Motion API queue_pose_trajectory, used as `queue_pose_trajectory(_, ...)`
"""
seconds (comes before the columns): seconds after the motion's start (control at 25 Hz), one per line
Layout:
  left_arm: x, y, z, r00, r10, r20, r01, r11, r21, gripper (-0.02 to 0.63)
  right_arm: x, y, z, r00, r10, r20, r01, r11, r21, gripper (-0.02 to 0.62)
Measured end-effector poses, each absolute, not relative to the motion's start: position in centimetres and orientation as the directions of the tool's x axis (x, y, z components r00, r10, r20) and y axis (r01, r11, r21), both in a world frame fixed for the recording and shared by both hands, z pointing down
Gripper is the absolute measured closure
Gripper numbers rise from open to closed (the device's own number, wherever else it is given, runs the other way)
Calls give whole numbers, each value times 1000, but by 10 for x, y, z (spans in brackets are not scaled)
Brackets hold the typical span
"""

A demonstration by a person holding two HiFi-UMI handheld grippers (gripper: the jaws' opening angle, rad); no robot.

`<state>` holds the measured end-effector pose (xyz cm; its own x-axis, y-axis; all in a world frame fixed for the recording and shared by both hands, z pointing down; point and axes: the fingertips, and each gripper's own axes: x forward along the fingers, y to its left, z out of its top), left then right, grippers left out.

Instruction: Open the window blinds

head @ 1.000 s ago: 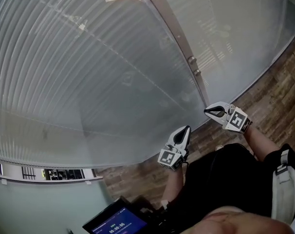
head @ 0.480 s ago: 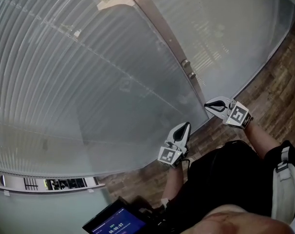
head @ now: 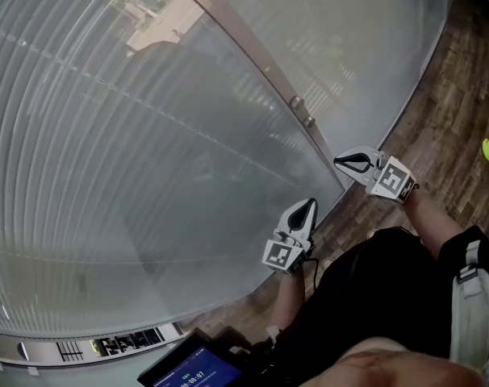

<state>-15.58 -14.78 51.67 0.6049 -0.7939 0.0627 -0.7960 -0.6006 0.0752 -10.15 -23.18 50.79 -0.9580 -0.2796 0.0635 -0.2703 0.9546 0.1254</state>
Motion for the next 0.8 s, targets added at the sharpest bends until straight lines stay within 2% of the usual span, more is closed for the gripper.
queue_pose_trajectory(0.32,-157,-141,527,653,-754,70,-757,-646,101,604,-111,-262,460,-898,-420,134,-342,855,391,589)
queue_pose_trajectory(0.4,-152,-141,529,660,-749,60,-750,-653,103,604,-110,-270,445,-880,-449,152,-344,826,447,546)
queue_pose_trajectory(0.52,-148,-143,532,658,-753,30,-751,-652,104,604,-107,-283,424,-860,-486,159,-346,782,519,528)
queue_pose_trajectory(0.64,-146,-143,528,652,-758,25,-755,-645,115,604,-113,-292,408,-841,-516,162,-332,729,598,465)
queue_pose_trajectory(0.8,-143,-142,529,650,-760,15,-757,-645,106,604,-127,-301,389,-828,-542,146,-315,664,678,420)
